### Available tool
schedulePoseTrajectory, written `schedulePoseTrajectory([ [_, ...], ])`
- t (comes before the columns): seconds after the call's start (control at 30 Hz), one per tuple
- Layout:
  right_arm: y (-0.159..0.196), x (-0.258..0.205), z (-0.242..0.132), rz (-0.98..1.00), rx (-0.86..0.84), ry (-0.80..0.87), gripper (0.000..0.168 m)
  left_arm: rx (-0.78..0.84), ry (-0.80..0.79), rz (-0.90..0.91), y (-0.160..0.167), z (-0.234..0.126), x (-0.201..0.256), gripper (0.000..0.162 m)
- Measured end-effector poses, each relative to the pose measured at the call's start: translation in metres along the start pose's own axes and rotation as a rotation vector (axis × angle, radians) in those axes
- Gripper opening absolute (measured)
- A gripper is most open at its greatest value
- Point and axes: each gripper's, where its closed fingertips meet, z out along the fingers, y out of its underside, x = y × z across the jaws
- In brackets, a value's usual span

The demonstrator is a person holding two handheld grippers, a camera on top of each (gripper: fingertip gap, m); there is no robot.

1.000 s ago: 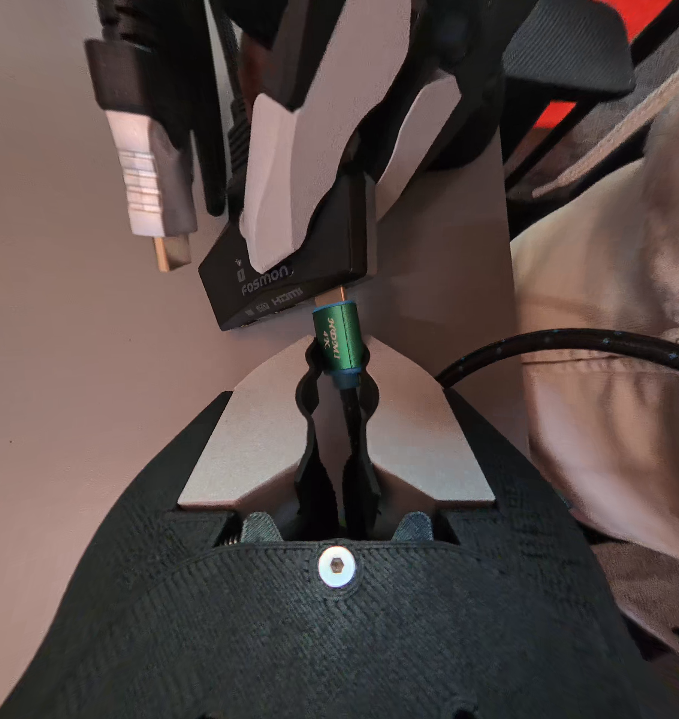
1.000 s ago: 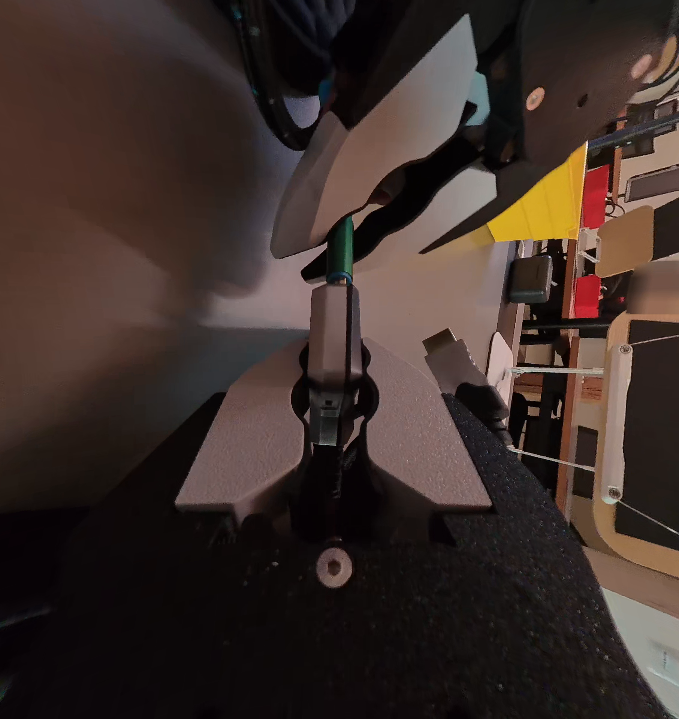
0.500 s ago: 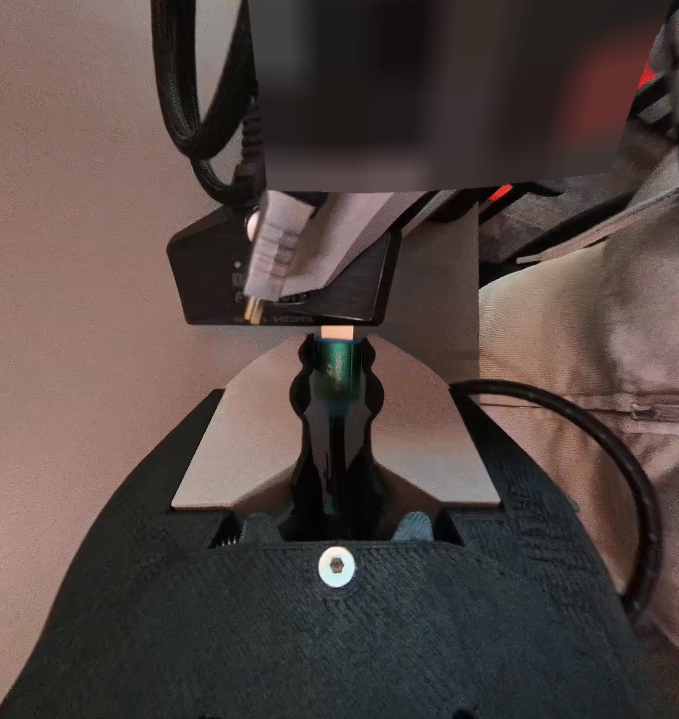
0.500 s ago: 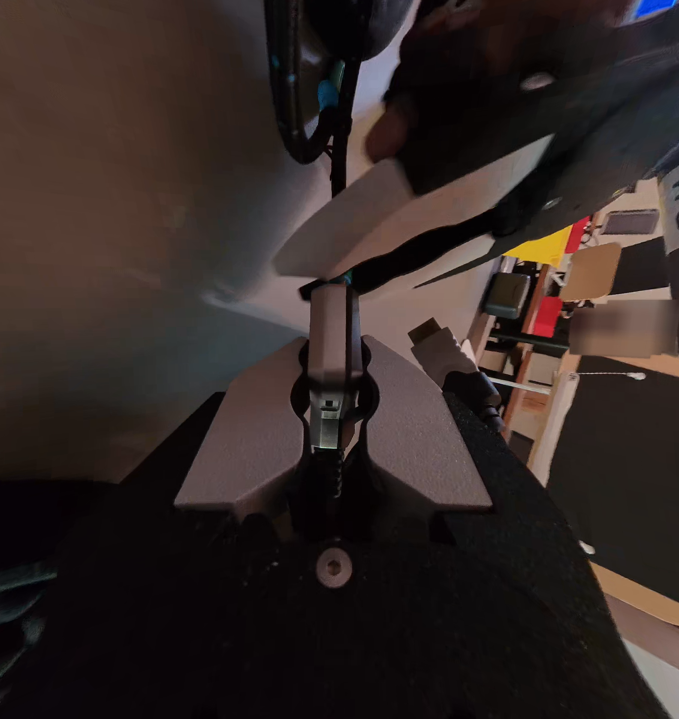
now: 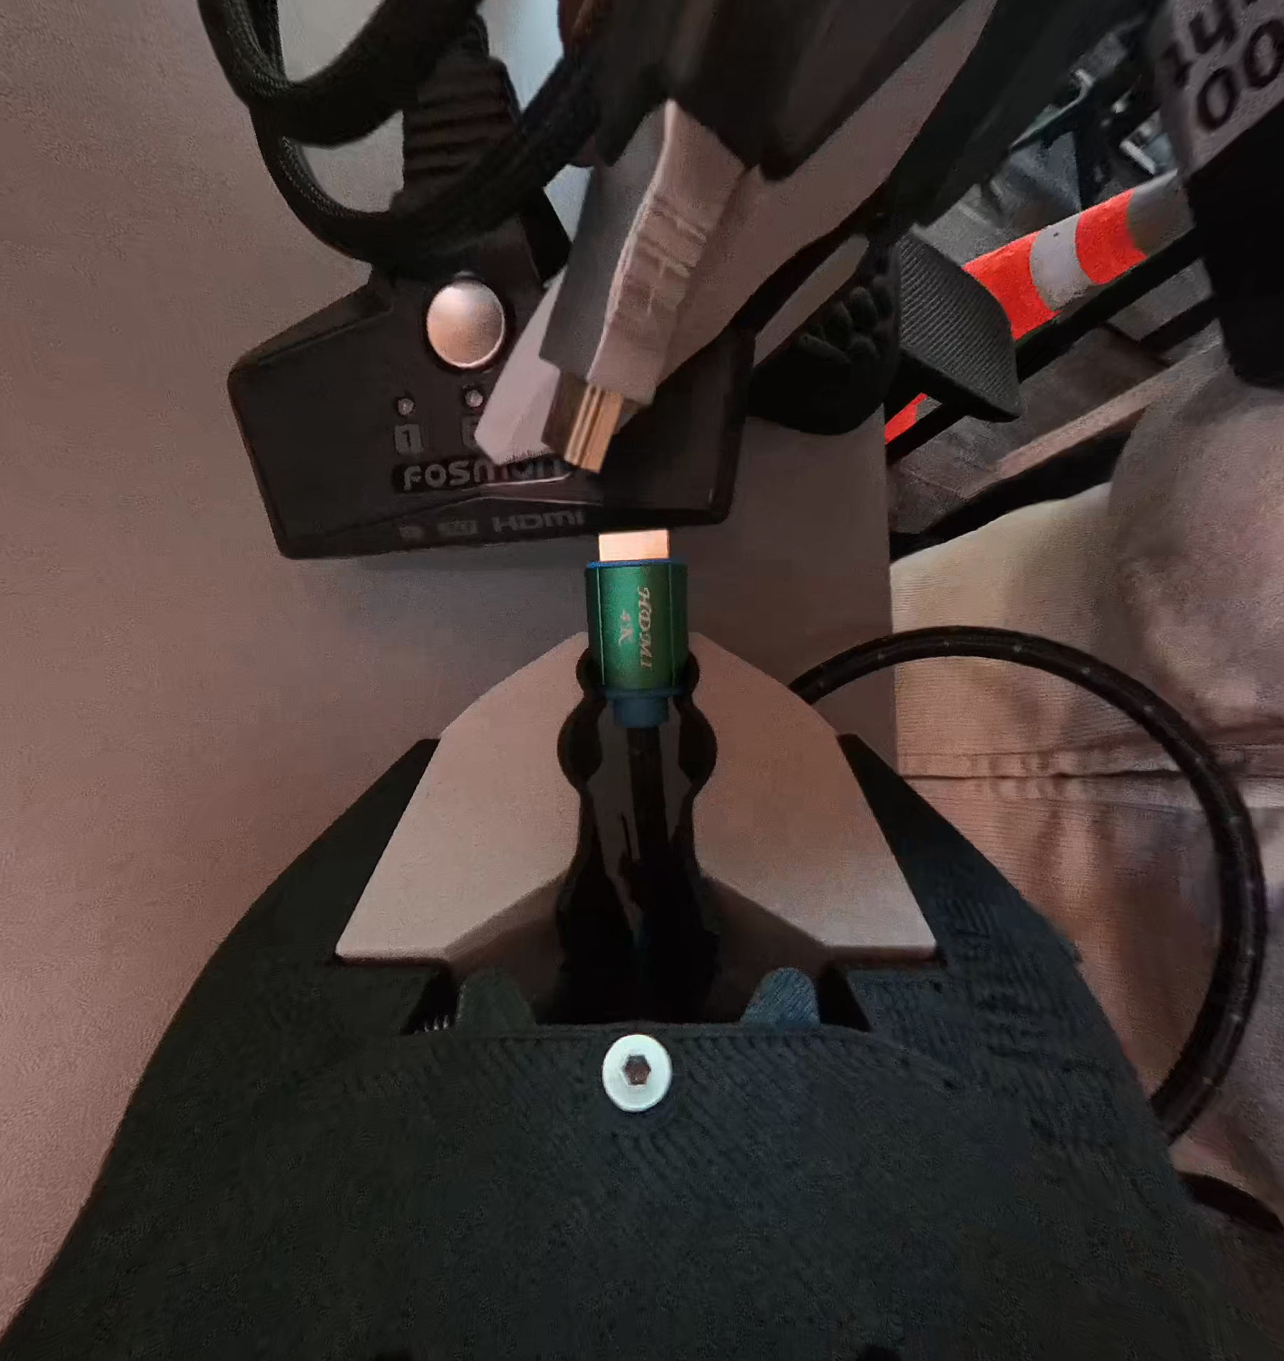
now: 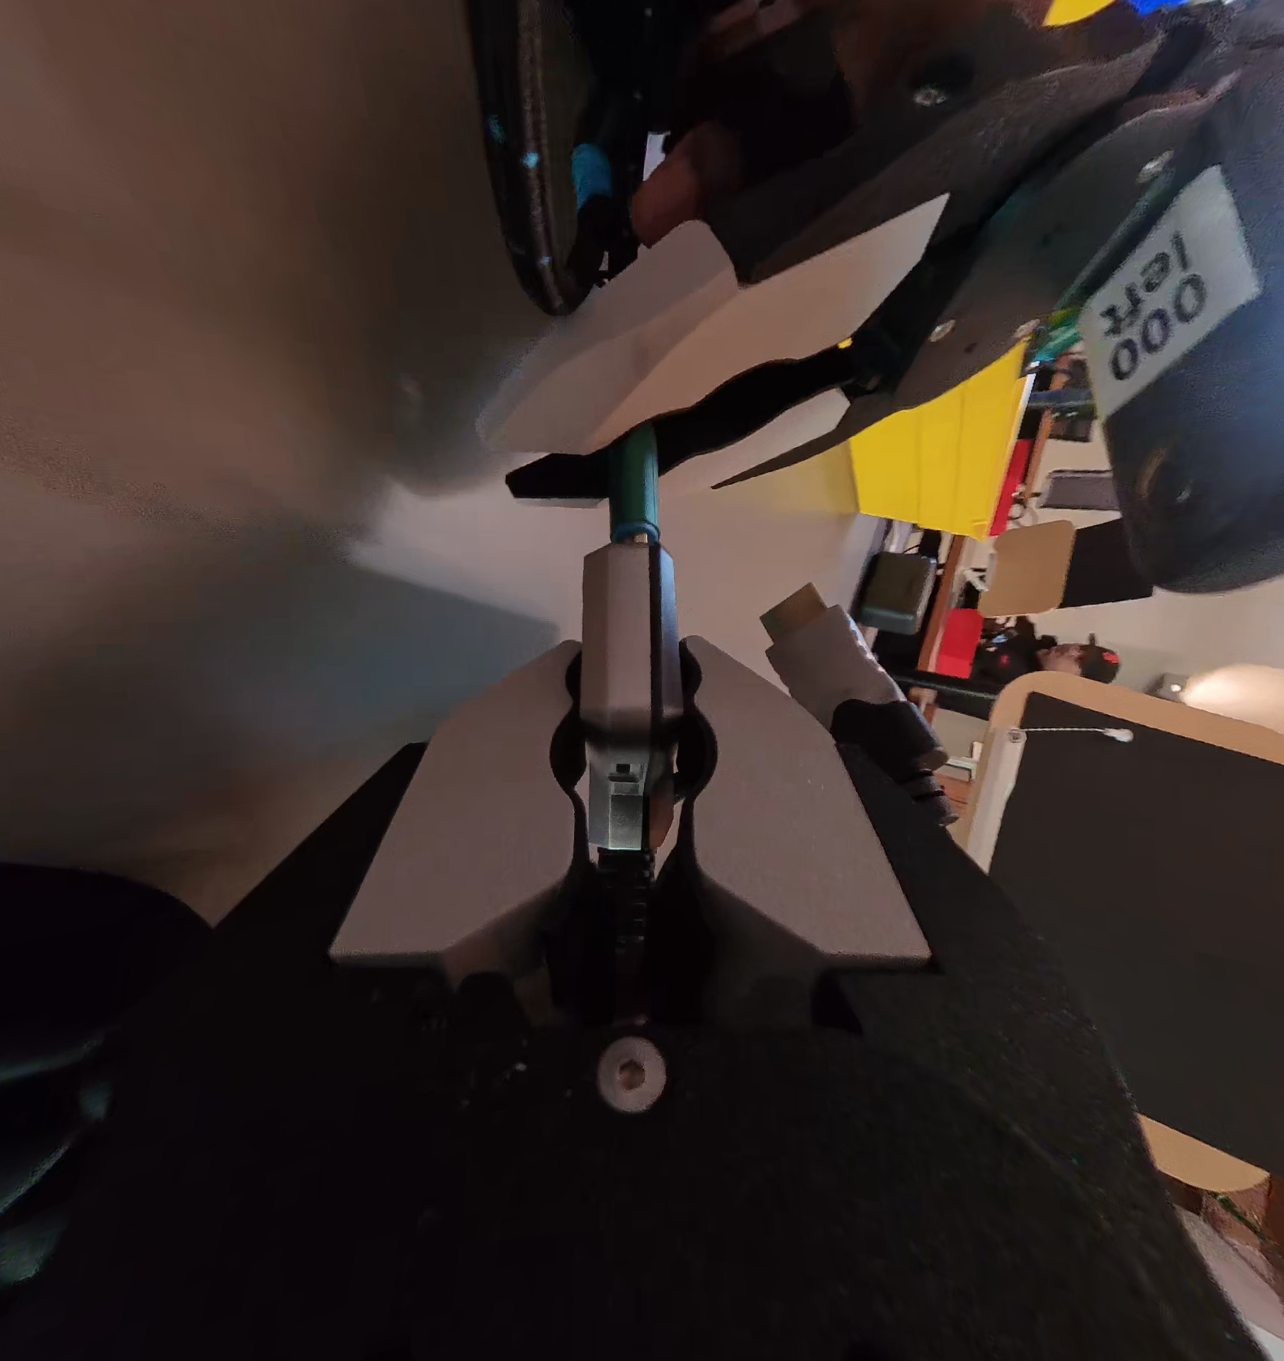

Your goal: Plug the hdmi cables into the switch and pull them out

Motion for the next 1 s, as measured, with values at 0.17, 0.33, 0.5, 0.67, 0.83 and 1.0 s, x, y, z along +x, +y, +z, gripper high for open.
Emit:
schedulePoseTrajectory([
  [0.17, -0.002, -0.009, 0.006, 0.032, -0.048, -0.072, 0.02, -0.044, 0.0, -0.019, 0.011, 0.005, -0.001, 0.014],
  [0.33, -0.01, -0.009, 0.008, -0.018, -0.032, -0.134, 0.02, -0.059, 0.021, -0.021, 0.015, 0.006, 0.001, 0.014],
  [0.5, -0.011, -0.007, 0.01, 0.051, 0.015, -0.114, 0.021, -0.014, 0.035, -0.03, 0.011, 0.001, 0.001, 0.014],
  [0.67, -0.009, -0.001, 0.008, 0.099, 0.036, -0.15, 0.021, 0.035, 0.087, -0.052, 0.004, -0.002, 0.003, 0.017],
  [0.83, 0.024, 0.042, -0.003, 0.426, -0.002, -0.121, 0.021, 0.543, 0.041, 0.056, -0.066, -0.092, -0.006, 0.032],
  [1.0, 0.055, 0.058, -0.018, 0.957, 0.14, -0.141, 0.021, 1.063, -0.366, 0.262, -0.099, -0.233, 0.003, 0.037],
])
